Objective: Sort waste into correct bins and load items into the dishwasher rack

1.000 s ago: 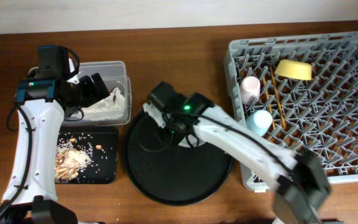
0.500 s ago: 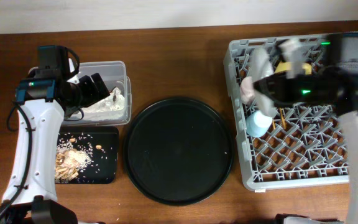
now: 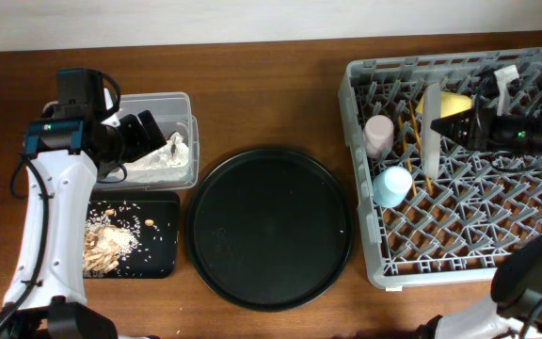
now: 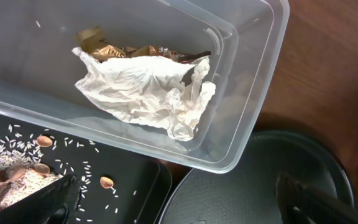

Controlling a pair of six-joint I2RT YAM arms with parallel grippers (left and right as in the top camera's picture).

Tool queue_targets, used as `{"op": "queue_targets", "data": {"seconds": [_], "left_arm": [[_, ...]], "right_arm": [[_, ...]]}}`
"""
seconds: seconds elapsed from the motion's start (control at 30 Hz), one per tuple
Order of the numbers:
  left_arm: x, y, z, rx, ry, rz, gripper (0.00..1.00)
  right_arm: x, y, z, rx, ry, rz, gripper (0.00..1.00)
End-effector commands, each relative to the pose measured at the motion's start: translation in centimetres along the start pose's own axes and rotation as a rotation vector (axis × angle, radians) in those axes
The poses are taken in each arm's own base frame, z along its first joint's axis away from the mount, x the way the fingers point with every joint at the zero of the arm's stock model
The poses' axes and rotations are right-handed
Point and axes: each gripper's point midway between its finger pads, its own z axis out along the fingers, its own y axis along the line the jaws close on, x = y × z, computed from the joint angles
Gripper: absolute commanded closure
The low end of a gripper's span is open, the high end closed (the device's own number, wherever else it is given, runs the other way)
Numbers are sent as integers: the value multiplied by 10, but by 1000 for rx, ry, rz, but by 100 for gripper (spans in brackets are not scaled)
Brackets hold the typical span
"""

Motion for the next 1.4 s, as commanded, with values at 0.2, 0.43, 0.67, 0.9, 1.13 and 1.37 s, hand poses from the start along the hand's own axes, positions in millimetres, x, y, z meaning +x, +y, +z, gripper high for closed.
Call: {"op": "queue_targets", "data": {"seconds": [0.2, 0.43, 0.67, 0.9, 1.13, 1.37], "left_arm": [[-6, -1, -8, 2, -27, 9, 1], [-6, -1, -8, 2, -27, 9, 1], [-6, -1, -8, 2, -27, 9, 1], [-6, -1, -8, 2, -27, 9, 1], [-6, -1, -8, 2, -28, 9, 1], [-6, -1, -8, 2, -27, 9, 1]], "right_arm": [[12, -30, 6, 75, 78, -44, 84], [11, -37, 5, 110, 86, -65, 68], [-9, -47, -10, 248, 71, -44, 33], [-40, -31, -39, 409, 19, -55, 27], [-15, 3, -5, 471, 190, -98, 23], [-2, 19, 47, 748, 307, -119, 1]]}}
